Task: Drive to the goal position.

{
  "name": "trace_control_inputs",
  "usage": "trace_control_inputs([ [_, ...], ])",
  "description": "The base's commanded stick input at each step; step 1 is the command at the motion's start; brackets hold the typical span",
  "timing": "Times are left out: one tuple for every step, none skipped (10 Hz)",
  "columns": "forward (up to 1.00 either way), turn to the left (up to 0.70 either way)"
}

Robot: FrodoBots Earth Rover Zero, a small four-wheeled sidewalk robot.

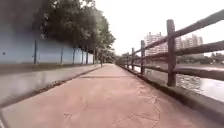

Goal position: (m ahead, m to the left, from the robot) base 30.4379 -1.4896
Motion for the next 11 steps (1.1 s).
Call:
trace_control_inputs([
  [0.98,0.00],
  [0.98,0.00],
  [0.98,0.00],
  [0.98,0.00],
  [0.98,0.00],
  [0.98,0.00],
  [0.98,0.00],
  [0.98,0.00],
  [0.98,0.00],
  [0.98,0.00],
  [0.98,0.00],
])
